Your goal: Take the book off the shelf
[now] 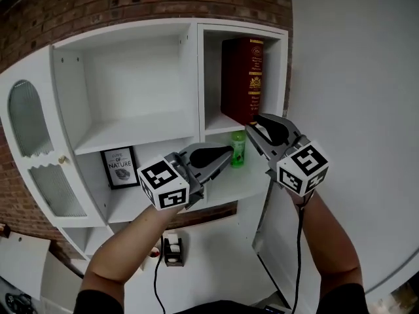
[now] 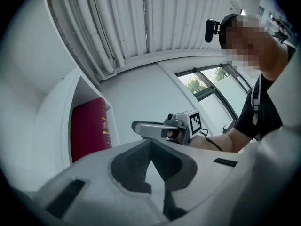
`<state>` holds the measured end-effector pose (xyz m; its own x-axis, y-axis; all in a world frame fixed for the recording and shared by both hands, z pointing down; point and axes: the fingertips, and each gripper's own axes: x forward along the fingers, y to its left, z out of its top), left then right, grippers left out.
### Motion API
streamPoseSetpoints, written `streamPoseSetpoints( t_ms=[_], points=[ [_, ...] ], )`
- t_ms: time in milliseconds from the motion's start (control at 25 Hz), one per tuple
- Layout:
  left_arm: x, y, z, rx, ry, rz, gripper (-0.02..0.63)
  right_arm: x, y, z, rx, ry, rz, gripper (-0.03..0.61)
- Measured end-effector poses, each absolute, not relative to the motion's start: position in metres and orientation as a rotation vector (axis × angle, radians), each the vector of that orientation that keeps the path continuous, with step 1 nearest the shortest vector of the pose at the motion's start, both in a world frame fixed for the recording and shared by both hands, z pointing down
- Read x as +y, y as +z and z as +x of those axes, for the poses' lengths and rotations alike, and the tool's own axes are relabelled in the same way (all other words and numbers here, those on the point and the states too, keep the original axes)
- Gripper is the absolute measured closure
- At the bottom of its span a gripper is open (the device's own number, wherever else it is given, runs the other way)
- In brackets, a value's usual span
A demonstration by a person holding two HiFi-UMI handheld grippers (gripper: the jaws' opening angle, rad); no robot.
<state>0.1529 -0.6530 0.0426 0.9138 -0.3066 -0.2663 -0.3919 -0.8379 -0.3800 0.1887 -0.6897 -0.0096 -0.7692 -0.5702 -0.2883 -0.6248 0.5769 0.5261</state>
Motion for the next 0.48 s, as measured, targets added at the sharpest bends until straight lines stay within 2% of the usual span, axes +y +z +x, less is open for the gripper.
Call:
streamPoseSetpoints(
  t_ms=[240,480],
  points=[
    [-0.669,0.008,0.165,0.537,0.252,-2.609,0.606,-0.756,-0.04,0.211,2.686,0.711,-1.158,0.351],
    [-0.702,0.001,0.166,0.597,0.183,-2.63,0.606,-0.817,-0.043,0.224,2.726,0.473,-1.275,0.285]
  ],
)
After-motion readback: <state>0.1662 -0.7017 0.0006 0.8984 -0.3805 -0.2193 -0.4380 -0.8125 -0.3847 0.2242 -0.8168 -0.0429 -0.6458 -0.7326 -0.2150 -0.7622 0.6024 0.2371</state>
